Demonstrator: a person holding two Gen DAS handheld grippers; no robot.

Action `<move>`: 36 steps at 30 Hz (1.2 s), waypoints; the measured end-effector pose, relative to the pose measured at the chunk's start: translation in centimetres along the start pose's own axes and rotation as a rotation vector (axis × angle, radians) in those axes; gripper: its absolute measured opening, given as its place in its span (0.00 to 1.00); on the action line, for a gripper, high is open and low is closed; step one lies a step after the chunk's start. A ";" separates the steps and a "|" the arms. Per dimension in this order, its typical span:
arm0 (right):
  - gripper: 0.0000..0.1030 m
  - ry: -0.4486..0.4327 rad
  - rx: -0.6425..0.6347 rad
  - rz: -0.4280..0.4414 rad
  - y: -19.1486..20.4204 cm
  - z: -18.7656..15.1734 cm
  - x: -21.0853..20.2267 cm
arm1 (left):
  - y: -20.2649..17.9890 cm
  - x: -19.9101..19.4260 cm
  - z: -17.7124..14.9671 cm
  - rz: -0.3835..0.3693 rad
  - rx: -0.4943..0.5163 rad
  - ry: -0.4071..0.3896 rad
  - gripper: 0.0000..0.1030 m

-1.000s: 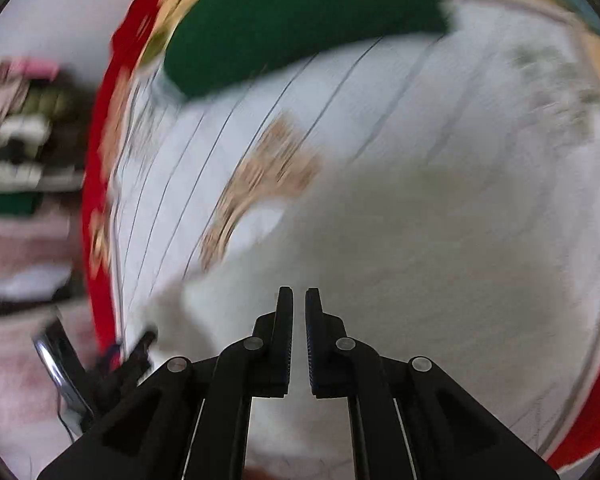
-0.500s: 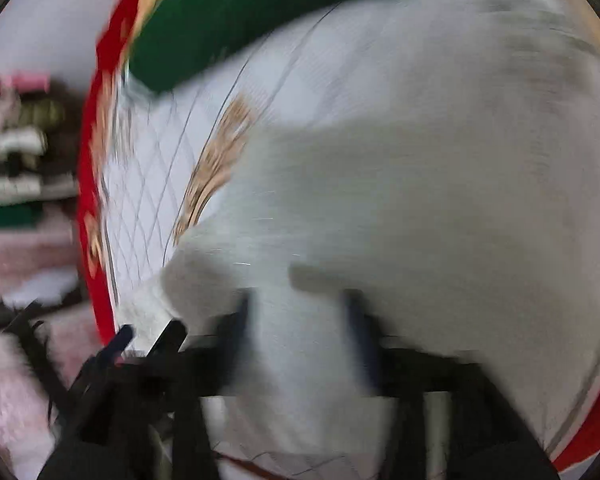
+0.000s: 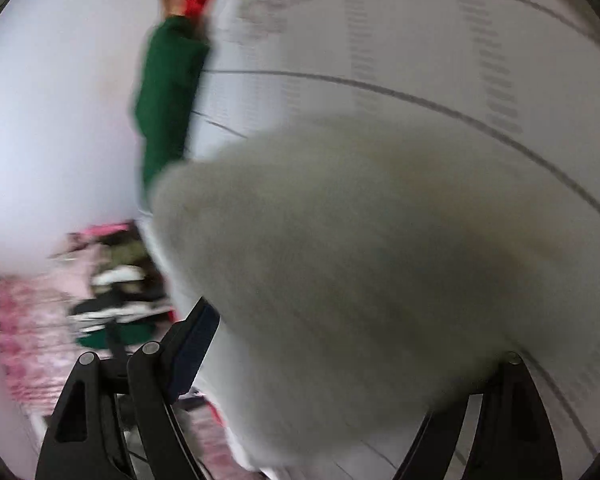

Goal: Fold large clothes

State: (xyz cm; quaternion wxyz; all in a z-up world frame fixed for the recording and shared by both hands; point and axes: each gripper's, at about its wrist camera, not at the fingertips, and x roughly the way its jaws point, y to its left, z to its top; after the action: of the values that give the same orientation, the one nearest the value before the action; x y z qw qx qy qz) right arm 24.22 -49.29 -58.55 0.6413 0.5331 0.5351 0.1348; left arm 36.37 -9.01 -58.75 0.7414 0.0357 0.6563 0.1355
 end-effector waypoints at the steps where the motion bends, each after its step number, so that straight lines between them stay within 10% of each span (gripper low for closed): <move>1: 0.69 0.007 0.002 0.018 0.3 0.0 2.2 | -0.1 -0.1 0.0 0.010 0.006 -0.011 1.00; 3: 0.35 -0.003 -0.016 0.010 1.3 0.3 3.5 | 0.0 -0.1 0.1 0.025 0.013 -0.035 1.00; 6: 0.22 -0.062 -0.032 0.007 3.6 0.0 2.3 | -0.1 0.0 0.5 0.006 0.008 -0.025 1.00; 16: 0.20 -0.112 -0.268 -0.156 12.0 -2.4 -5.7 | -2.9 0.4 0.2 -0.156 -0.023 -0.058 1.00; 23: 0.20 -0.093 -0.545 -0.349 21.0 -4.9 -4.0 | -3.5 -0.1 0.1 -0.247 -0.057 -0.088 0.98; 28: 0.20 -0.061 -0.857 -0.538 26.7 -11.1 0.1 | 5.9 -4.4 -3.2 -0.292 -0.293 -0.115 0.98; 36: 0.20 0.139 -1.500 -0.692 31.5 -29.9 12.1 | 25.2 -9.2 -14.9 -0.081 -0.633 -0.113 0.98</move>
State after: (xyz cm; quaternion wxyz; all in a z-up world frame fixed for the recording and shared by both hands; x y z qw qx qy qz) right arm 16.64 -11.75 -34.84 0.7972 -0.2407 0.4754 0.2838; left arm 16.86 11.12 -46.14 0.7556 -0.2153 0.5404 0.3012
